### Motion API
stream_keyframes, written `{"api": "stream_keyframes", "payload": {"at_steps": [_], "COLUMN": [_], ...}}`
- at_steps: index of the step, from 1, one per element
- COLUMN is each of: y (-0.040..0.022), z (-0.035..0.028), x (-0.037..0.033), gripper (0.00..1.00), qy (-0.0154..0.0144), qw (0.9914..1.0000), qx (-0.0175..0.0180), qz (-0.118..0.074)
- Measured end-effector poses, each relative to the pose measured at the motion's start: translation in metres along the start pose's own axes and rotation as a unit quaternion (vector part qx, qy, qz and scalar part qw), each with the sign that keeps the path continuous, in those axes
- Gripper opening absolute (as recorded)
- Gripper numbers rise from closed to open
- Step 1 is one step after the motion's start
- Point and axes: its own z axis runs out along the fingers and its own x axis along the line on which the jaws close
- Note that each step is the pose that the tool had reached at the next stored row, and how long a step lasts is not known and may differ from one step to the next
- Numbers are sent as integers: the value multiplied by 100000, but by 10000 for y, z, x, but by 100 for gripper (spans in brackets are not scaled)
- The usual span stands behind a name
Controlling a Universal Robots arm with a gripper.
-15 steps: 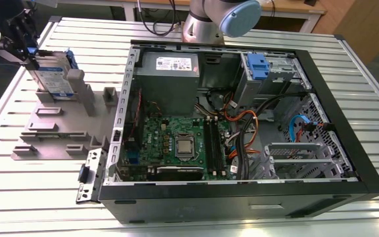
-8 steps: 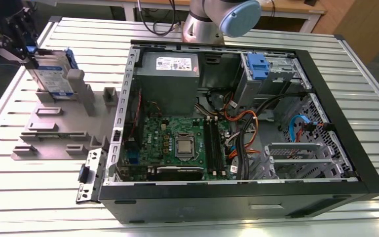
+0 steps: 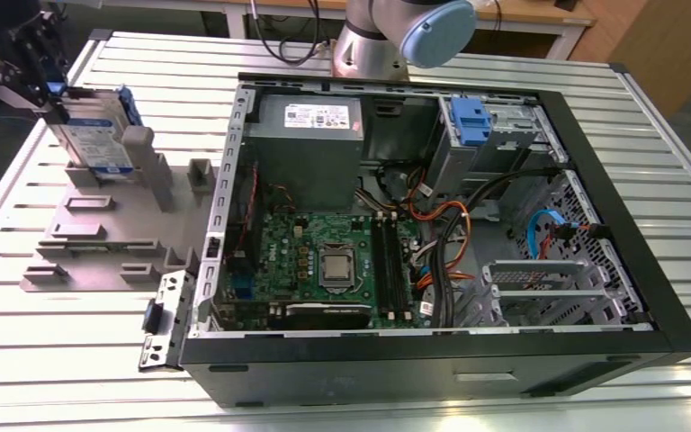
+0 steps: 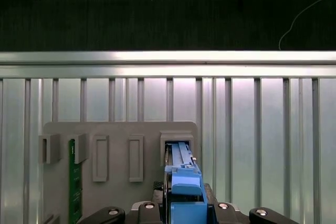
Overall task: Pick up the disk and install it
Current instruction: 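Pick up the disk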
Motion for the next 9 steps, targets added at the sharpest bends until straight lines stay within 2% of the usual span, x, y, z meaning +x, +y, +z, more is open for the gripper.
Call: {"api": "stream_keyframes", "payload": {"at_steps": [9], "y": [0], "z": [-37], "x": [0], "gripper": [36], "qy": [80], "qw": [100000], "qx": [3], "qz": [-2]}}
